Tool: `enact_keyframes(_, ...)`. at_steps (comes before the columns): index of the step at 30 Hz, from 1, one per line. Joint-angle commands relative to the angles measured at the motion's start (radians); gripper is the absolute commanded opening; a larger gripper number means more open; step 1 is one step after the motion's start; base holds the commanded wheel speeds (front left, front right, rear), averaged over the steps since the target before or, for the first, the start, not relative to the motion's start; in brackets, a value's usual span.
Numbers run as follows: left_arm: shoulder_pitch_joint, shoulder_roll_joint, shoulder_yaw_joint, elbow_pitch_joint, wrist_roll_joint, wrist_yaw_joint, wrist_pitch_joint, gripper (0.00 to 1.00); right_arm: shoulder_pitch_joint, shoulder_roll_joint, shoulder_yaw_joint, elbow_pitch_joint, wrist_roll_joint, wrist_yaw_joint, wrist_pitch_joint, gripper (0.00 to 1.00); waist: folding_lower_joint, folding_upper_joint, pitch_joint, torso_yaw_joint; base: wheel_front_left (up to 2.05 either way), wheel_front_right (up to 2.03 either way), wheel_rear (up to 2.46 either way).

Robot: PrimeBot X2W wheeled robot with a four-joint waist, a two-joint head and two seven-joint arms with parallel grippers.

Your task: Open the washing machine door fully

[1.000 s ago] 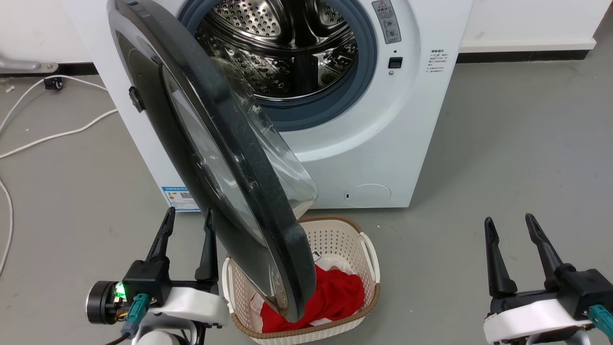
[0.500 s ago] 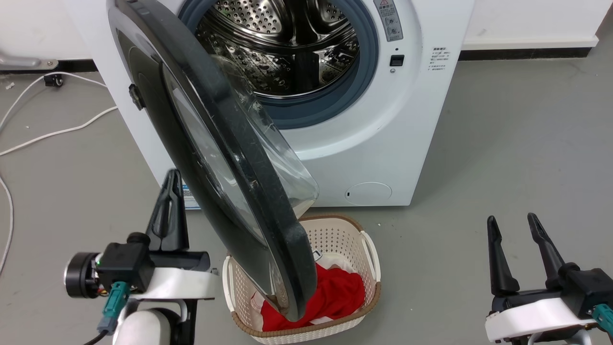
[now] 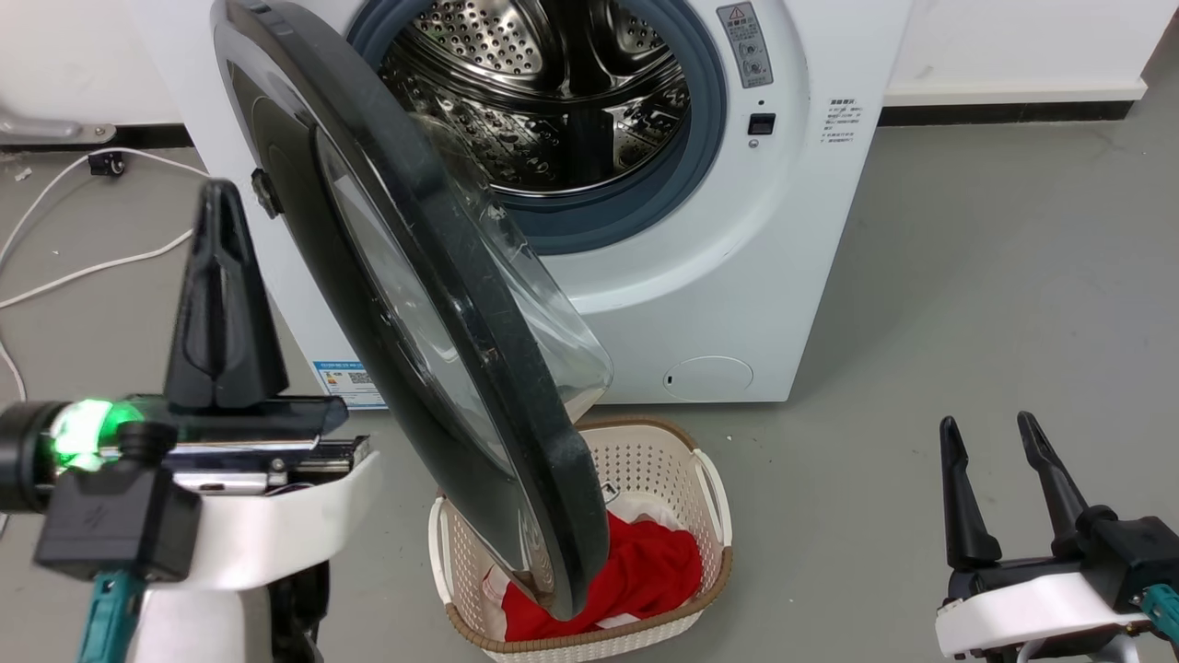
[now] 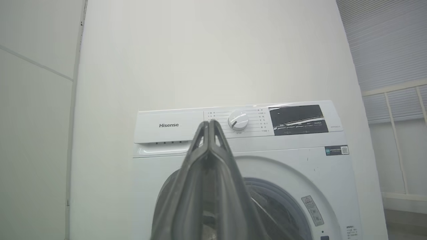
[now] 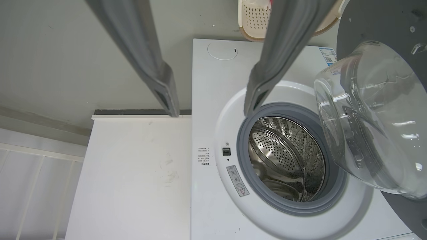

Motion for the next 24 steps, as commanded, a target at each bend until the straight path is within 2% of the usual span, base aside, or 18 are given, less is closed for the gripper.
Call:
enact_keyframes(1, -0.010, 0.005, -0.001, -0.011, 0.005, 0.002, -0.002, 0.00, -0.002, 0.003, -0.001, -0.002, 0.000, -0.001, 0.003, 1.00, 0.0000, 0.0000, 0.001, -0.001, 0.00, 0.00, 0.00)
enact_keyframes(5, -0.037, 0.008, -0.019, -0.106, 0.017, -0.005, -0.002, 0.00, -0.002, 0.003, -0.001, -0.004, 0.004, -0.001, 0.004, 1.00, 0.0000, 0.0000, 0.002, -0.006, 0.00, 0.00, 0.00)
enact_keyframes(10, -0.030, 0.005, -0.099, -0.161, -0.002, -0.036, -0.002, 0.00, 0.000, 0.003, 0.000, 0.000, 0.012, -0.001, 0.006, 1.00, 0.0000, 0.0000, 0.003, -0.013, 0.00, 0.00, 0.00)
enact_keyframes(16, 0.019, 0.001, -0.265, -0.132, -0.046, -0.084, 0.012, 0.00, 0.001, 0.003, 0.001, 0.002, 0.016, -0.001, 0.008, 1.00, 0.0000, 0.0000, 0.004, -0.017, 0.00, 0.00, 0.00)
enact_keyframes(24, 0.113, 0.007, -0.406, -0.080, -0.097, -0.103, 0.094, 0.00, 0.003, 0.003, 0.003, 0.004, 0.025, -0.001, 0.012, 1.00, 0.0000, 0.0000, 0.011, -0.018, 0.00, 0.00, 0.00)
